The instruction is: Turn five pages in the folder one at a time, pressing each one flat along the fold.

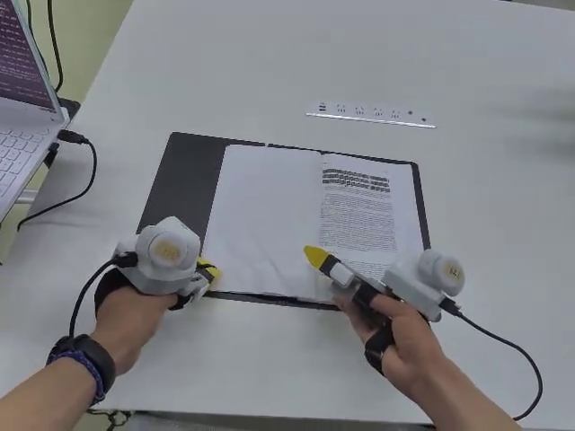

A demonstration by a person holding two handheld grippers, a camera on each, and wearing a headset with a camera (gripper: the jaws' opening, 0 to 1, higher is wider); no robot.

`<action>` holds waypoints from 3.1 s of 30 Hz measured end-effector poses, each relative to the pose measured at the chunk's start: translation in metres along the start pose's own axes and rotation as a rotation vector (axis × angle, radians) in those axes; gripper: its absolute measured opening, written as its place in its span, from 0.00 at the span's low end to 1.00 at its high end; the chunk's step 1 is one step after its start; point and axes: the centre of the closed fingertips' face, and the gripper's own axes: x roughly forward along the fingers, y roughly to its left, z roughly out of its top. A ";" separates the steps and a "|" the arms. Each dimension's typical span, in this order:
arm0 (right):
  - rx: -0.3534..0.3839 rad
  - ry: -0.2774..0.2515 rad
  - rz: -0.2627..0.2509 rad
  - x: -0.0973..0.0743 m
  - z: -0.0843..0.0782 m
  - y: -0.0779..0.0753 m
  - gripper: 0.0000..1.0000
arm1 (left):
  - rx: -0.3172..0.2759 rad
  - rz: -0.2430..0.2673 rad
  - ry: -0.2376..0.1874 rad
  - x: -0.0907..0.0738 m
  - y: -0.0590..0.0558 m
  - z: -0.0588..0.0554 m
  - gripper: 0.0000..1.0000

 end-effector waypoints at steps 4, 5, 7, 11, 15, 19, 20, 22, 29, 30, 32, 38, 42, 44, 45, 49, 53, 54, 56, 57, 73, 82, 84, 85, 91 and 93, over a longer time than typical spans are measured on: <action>-0.011 0.009 -0.002 0.006 0.006 -0.005 0.17 | -0.029 0.000 0.007 0.000 0.001 0.000 0.00; -0.011 0.010 -0.005 0.007 0.009 -0.006 0.17 | -0.039 0.000 0.008 -0.001 0.001 0.000 0.00; -0.011 0.006 -0.005 0.010 0.014 -0.008 0.17 | -0.056 -0.002 0.005 -0.001 0.002 -0.001 0.00; -0.012 0.000 -0.006 0.017 0.023 -0.011 0.16 | -0.071 -0.003 0.000 -0.001 0.001 -0.001 0.00; -0.016 0.000 -0.005 0.024 0.029 -0.012 0.15 | -0.093 -0.008 -0.007 -0.001 0.002 -0.001 0.00; -0.033 0.009 -0.004 0.033 0.034 -0.012 0.14 | -0.075 -0.007 -0.002 0.000 0.002 -0.002 0.00; -0.035 0.011 -0.005 0.034 0.035 -0.013 0.13 | -0.075 -0.006 0.000 0.001 0.003 -0.002 0.00; -0.035 0.010 -0.006 0.037 0.038 -0.015 0.13 | -0.079 -0.001 0.004 0.000 0.002 -0.001 0.00; -0.041 0.020 -0.018 0.049 0.044 -0.025 0.11 | -0.096 0.009 0.004 -0.002 0.001 -0.001 0.00; -0.037 0.017 -0.022 0.051 0.045 -0.027 0.10 | -0.093 0.009 0.005 -0.001 0.002 -0.001 0.00; -0.029 0.009 -0.028 0.053 0.047 -0.030 0.09 | -0.094 0.008 0.006 -0.001 0.002 -0.001 0.00; -0.040 -0.015 -0.040 0.063 0.058 -0.034 0.03 | -0.090 0.012 0.008 -0.001 0.002 -0.001 0.00; -0.040 -0.002 -0.052 0.069 0.058 -0.040 0.02 | -0.094 0.017 0.007 -0.001 0.002 -0.001 0.00; -0.044 -0.004 -0.057 0.070 0.058 -0.042 0.00 | -0.081 0.020 0.008 -0.001 0.001 -0.001 0.00; -0.039 -0.014 -0.055 0.070 0.060 -0.042 0.00 | -0.073 0.023 0.008 -0.001 0.001 -0.001 0.00; -0.027 -0.036 -0.056 0.076 0.067 -0.045 0.00 | -0.062 0.031 0.008 -0.001 0.002 -0.001 0.00; -0.013 -0.060 -0.057 0.082 0.074 -0.048 0.00 | -0.068 0.034 0.006 -0.001 0.002 -0.001 0.00; -0.004 -0.067 -0.056 0.083 0.075 -0.049 0.00 | -0.067 0.035 0.007 0.000 0.002 -0.001 0.00; 0.005 -0.077 -0.056 0.085 0.078 -0.049 0.00 | -0.066 0.036 0.009 0.000 0.002 -0.001 0.00; 0.007 -0.082 -0.056 0.087 0.079 -0.049 0.00 | -0.066 0.037 0.010 0.000 0.002 -0.001 0.00; 0.072 -0.182 -0.067 0.098 0.097 -0.032 0.00 | -0.075 0.047 0.002 0.000 0.003 -0.001 0.00; 0.106 -0.229 -0.070 0.103 0.111 -0.034 0.00 | -0.088 0.054 -0.008 0.001 0.004 -0.002 0.00; 0.122 -0.243 -0.071 0.105 0.115 -0.035 0.00 | -0.073 0.056 -0.007 0.001 0.003 -0.002 0.00; 0.130 -0.249 -0.072 0.106 0.117 -0.036 0.00 | -0.072 0.056 -0.006 0.001 0.003 -0.002 0.00; 0.161 -0.280 -0.074 0.113 0.130 -0.041 0.00 | -0.075 0.053 -0.013 0.000 0.003 -0.002 0.00; 0.200 -0.300 -0.069 0.115 0.136 -0.044 0.00 | -0.080 0.056 -0.017 0.000 0.003 -0.002 0.00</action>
